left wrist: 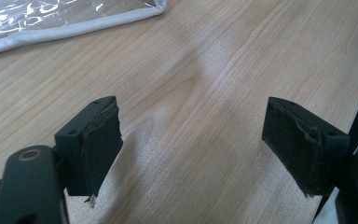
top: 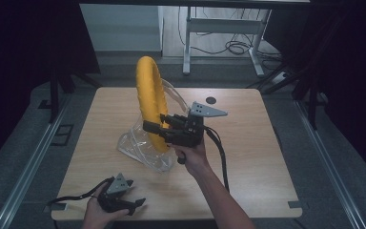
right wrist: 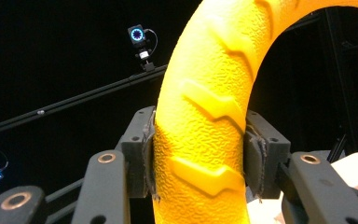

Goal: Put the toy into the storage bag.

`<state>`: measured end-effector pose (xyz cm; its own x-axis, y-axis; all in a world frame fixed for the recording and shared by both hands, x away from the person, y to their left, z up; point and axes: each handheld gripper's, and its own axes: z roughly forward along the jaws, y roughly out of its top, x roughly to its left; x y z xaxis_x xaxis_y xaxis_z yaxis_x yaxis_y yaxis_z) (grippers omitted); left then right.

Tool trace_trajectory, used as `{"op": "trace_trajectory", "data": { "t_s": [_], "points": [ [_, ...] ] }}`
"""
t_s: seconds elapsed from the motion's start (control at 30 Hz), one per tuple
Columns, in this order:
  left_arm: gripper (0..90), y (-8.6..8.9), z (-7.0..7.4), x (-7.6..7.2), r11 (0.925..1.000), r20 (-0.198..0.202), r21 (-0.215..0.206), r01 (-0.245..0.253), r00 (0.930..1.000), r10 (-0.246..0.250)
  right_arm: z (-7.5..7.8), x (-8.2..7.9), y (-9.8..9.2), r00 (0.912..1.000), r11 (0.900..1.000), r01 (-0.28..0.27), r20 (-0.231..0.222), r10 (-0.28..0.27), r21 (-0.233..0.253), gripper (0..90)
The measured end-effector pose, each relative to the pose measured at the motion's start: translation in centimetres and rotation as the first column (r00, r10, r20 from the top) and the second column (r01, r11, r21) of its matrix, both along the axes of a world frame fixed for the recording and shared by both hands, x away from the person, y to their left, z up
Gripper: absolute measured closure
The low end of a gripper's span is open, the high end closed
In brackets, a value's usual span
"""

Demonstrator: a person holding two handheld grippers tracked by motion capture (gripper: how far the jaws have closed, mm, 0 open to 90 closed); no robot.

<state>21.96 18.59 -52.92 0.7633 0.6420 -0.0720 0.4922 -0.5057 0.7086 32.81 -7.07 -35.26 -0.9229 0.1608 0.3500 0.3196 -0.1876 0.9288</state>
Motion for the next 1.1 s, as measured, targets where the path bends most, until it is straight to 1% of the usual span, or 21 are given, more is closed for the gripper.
{"op": "trace_trajectory", "data": {
  "t_s": [0.23, 0.43, 0.5, 0.67, 0.73, 0.77, 0.8, 0.97, 1.03, 1.1],
  "points": [
    [19.5, 0.0, 0.0, 0.0, 1.0, 0.001, 0.004, 0.002, 1.0, -0.002, -1.1, 0.4, 0.2, 0.9998, 1.0, 0.0, -0.019, 0.0, -0.01, 51.6],
    [19.5, 0.0, 0.0, 0.0, 1.0, 0.001, 0.007, 0.005, 1.0, -0.005, -2.5, 0.9, 0.4, 0.9983, 1.0, 0.004, -0.058, -0.005, -0.02, 51.6],
    [19.4, 0.0, 0.0, 0.0, 1.0, -0.001, 0.002, 0.003, 1.0, -0.003, -2.8, 1.1, 0.4, 0.9979, 1.0, 0.006, -0.065, -0.007, -0.023, 51.6],
    [19.4, 0.0, 0.0, 0.0, 1.0, 0.0, 0.008, 0.006, 1.0, -0.006, -3.8, 1.5, 0.5, 0.9964, 0.999, 0.018, -0.083, -0.02, -0.027, 51.6],
    [19.4, 0.0, 0.0, 0.0, 0.9999, -0.002, 0.012, 0.009, 1.0, -0.009, -4.3, 1.7, 0.4, 0.995, 0.999, 0.026, -0.096, -0.029, -0.029, 51.5],
    [19.4, 0.0, -0.1, 0.0, 1.0, -0.002, 0.006, 0.007, 1.0, -0.007, -4.5, 1.8, 0.4, 0.9941, 0.999, 0.026, -0.104, -0.029, -0.031, 51.5],
    [19.4, 0.0, -0.1, 0.0, 0.9999, -0.003, 0.01, 0.009, 1.0, -0.009, -4.8, 1.9, 0.3, 0.9934, 0.999, 0.022, -0.112, -0.025, -0.031, 51.5],
    [19.4, 0.0, 0.0, 0.0, 0.9999, -0.002, 0.012, 0.009, 1.0, -0.009, -6.1, 2.5, 0.5, 0.9888, 0.997, 0.038, -0.142, -0.046, -0.061, 51.0],
    [19.4, 0.1, 0.0, 0.0, 0.9999, -0.002, 0.013, 0.008, 1.0, -0.008, -6.5, 2.7, 0.6, 0.9847, 0.995, 0.039, -0.166, -0.054, -0.088, 50.7],
    [19.4, 0.0, 0.0, 0.0, 0.9999, -0.003, 0.014, 0.01, 0.9999, -0.01, -6.7, 2.7, 0.6, 0.9852, 0.995, 0.051, -0.159, -0.063, -0.083, 50.1]
  ]
}}
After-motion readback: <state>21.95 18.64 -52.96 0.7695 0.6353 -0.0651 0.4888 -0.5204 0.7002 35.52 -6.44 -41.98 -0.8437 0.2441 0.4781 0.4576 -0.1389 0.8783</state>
